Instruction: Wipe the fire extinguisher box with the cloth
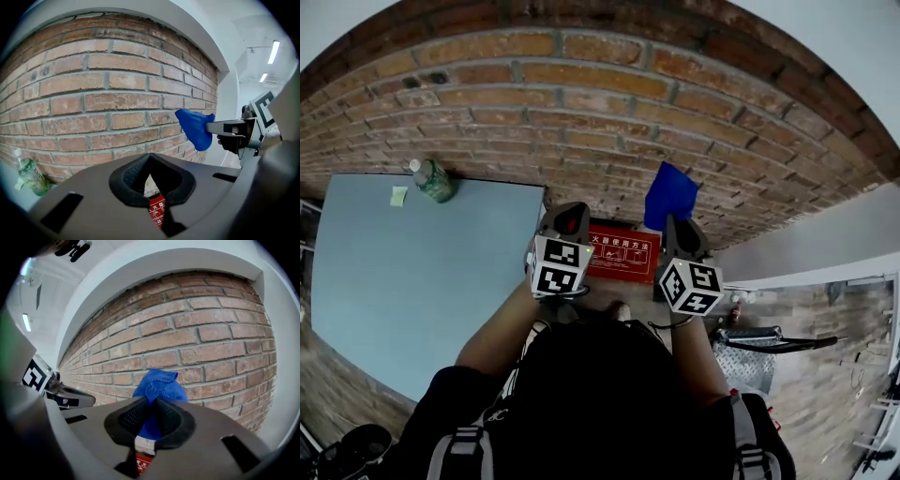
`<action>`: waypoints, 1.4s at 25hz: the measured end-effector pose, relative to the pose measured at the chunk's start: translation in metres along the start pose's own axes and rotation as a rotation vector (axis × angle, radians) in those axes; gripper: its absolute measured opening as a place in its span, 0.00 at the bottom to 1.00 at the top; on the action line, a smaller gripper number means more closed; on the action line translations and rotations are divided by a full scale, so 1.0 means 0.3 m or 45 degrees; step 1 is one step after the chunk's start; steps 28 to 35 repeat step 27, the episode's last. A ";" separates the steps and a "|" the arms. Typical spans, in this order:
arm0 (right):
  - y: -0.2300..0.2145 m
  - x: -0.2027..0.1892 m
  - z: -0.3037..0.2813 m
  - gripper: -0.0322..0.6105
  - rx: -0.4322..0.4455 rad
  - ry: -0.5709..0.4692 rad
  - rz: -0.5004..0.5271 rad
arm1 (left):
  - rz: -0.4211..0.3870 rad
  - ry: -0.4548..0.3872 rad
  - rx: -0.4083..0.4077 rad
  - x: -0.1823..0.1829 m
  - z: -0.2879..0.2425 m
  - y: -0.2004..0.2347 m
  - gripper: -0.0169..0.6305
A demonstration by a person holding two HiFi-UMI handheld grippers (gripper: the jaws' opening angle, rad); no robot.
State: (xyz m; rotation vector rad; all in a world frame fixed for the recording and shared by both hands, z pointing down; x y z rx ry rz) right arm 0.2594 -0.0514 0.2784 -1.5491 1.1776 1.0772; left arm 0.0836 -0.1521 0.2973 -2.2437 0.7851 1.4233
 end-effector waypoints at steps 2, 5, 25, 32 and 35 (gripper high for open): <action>0.004 0.009 0.005 0.12 0.035 0.011 0.037 | -0.007 -0.037 0.016 0.045 0.007 0.000 0.04; 0.007 0.017 0.002 0.12 0.061 0.020 0.078 | -0.003 -0.081 0.048 0.096 0.006 0.009 0.04; -0.049 0.062 0.025 0.12 0.101 -0.030 0.073 | -0.028 -0.074 0.038 0.144 -0.070 -0.078 0.04; -0.056 0.065 0.030 0.12 0.110 -0.033 0.078 | -0.035 -0.073 0.039 0.145 -0.074 -0.091 0.04; -0.056 0.065 0.030 0.12 0.110 -0.033 0.078 | -0.035 -0.073 0.039 0.145 -0.074 -0.091 0.04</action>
Point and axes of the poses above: the fingertips, and each gripper's own axes: z backward along the fingers, y to its left, x out of its top, the point moved 4 cm from there along z, backward along the fingers, and after that the axes turned 2 degrees about x, right-handed, at the moved point
